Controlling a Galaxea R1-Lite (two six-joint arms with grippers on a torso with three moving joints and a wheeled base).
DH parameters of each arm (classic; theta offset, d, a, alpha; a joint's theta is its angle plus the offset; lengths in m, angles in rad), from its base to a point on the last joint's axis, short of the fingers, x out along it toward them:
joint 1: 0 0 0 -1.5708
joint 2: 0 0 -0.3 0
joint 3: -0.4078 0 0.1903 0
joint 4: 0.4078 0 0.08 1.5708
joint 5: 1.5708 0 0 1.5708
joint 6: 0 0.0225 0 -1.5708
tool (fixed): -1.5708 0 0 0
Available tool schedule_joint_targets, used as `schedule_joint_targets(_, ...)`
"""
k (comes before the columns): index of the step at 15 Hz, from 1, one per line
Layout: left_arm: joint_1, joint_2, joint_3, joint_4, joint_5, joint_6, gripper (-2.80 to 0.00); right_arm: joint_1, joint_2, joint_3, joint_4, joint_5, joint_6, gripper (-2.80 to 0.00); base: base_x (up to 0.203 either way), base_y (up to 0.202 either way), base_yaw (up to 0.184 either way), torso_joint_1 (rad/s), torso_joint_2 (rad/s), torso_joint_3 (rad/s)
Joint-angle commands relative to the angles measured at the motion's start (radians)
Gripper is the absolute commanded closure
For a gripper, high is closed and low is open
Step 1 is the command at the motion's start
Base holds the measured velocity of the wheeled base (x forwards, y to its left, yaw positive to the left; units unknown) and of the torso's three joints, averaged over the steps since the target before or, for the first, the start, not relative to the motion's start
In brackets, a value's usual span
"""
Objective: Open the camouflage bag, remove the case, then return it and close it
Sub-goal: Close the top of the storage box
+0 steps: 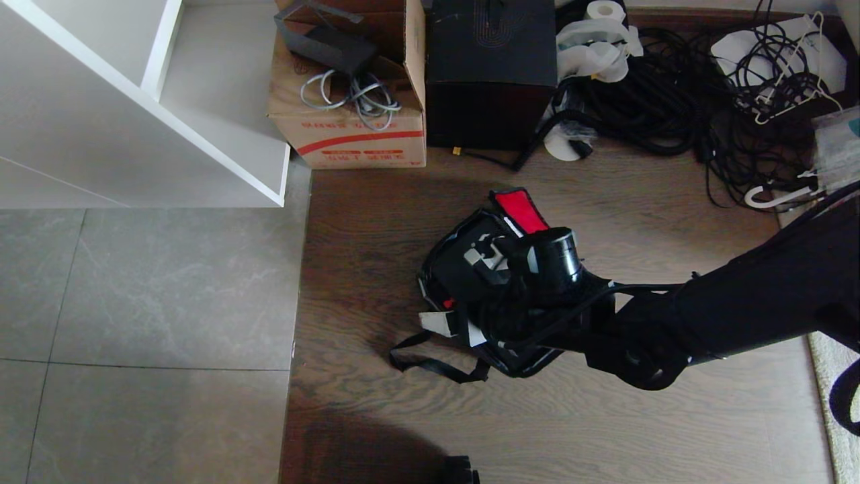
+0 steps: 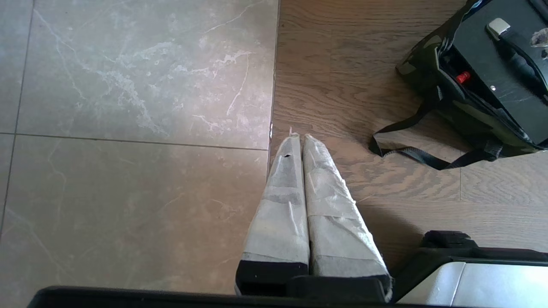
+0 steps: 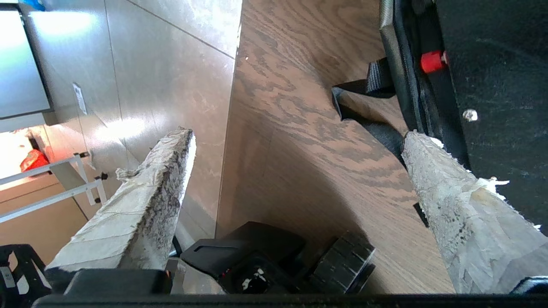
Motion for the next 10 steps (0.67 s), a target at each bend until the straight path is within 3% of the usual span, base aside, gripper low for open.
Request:
schedule_joint_targets(1,0.0,0.0,0.0,0.0,0.0,0.001,0.0,0.001,-0.006,0.01,-0.002,0.001,0.0,-2.8,0.0,0.0,0.0,0.002,0.0,-0.033)
schedule_joint_targets(10,0.0,0.0,0.0,0.0,0.0,-0.001,0.0,0.001,-0.019,0.012,-0.004,0.013,-0.001,-2.8,0.0,0.0,0.0,0.003,0.0,-0.172)
